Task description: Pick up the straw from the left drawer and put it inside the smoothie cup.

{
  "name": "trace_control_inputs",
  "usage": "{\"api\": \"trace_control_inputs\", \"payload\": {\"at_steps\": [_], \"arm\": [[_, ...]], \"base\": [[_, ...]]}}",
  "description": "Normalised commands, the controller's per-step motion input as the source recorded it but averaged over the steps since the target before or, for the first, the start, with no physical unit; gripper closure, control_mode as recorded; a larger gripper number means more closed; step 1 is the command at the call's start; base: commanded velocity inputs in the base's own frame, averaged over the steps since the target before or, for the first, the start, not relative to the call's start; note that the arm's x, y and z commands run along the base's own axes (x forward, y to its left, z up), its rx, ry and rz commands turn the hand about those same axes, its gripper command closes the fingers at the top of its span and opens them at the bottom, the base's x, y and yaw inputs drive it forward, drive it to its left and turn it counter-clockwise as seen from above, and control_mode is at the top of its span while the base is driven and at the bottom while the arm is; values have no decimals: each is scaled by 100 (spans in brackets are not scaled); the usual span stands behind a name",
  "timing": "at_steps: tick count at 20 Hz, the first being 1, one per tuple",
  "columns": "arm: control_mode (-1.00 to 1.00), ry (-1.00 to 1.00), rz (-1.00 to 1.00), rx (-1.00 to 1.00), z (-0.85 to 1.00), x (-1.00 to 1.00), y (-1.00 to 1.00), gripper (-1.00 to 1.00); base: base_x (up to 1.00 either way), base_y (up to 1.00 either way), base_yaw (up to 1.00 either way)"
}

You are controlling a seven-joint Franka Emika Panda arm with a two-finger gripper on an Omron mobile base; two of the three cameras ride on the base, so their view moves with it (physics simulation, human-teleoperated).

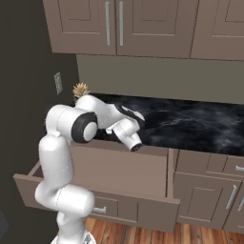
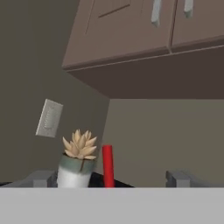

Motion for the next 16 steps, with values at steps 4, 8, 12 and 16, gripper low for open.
{"api": "trace_control_inputs", "payload": {"at_steps": [4, 8, 12, 16], "arm": [[-100, 0, 0, -1, 39, -94, -11, -100], [-100, 3, 0, -7, 59, -97, -2, -100], [-100, 4, 0, -13, 70, -99, 0, -100], [-100, 3, 0, -16, 86, -86, 0, -100]], "base": [[0, 0, 0], [0, 0, 0], [0, 0, 0], [0, 0, 0]]}}
